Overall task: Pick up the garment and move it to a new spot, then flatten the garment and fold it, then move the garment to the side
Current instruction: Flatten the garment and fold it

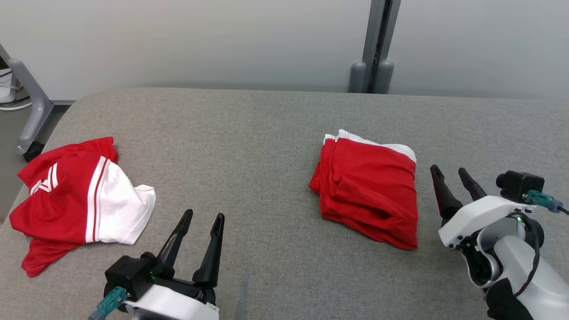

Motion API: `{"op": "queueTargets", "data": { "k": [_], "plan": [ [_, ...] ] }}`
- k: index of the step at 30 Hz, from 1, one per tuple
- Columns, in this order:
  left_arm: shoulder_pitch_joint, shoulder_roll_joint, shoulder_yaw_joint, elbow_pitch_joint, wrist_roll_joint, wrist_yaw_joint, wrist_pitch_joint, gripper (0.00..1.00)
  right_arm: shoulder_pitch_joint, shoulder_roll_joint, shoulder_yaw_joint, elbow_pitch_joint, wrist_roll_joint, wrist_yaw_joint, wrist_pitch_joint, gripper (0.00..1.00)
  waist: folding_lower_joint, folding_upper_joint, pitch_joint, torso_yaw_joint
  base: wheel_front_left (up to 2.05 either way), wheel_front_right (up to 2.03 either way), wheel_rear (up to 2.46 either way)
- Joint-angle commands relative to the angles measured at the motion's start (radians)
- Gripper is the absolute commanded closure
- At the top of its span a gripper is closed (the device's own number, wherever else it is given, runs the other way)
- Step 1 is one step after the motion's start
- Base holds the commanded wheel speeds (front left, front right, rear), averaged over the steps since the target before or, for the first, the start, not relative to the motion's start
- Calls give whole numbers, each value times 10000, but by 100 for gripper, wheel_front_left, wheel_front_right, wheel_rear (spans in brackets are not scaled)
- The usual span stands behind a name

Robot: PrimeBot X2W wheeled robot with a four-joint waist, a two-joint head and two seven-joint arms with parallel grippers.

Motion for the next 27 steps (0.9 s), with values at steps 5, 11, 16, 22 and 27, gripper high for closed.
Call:
{"op": "queueTargets", "data": {
  "k": [5,11,16,22,27],
  "plan": [
    [-124,80,-42,45,-51,-16,-1,0,-503,60,53,555,123,1,693,0,0,0,103,135,0,0,0],
    [-239,83,-171,128,-113,-16,-1,0,-1098,-27,64,1095,-50,1,983,0,0,0,135,338,0,0,0],
    [-123,56,-82,127,-112,-17,-1,0,-1022,-114,2,939,-358,1,255,0,0,0,46,474,0,0,0],
    [162,3,237,23,-20,-17,-1,0,-212,-219,-337,-33,-803,1,-237,0,0,0,-177,325,0,0,0],
    [307,-39,580,-133,102,-17,-1,0,951,-260,-691,-1727,-1335,1,-345,0,0,0,-324,32,0,0,0]
  ]
}}
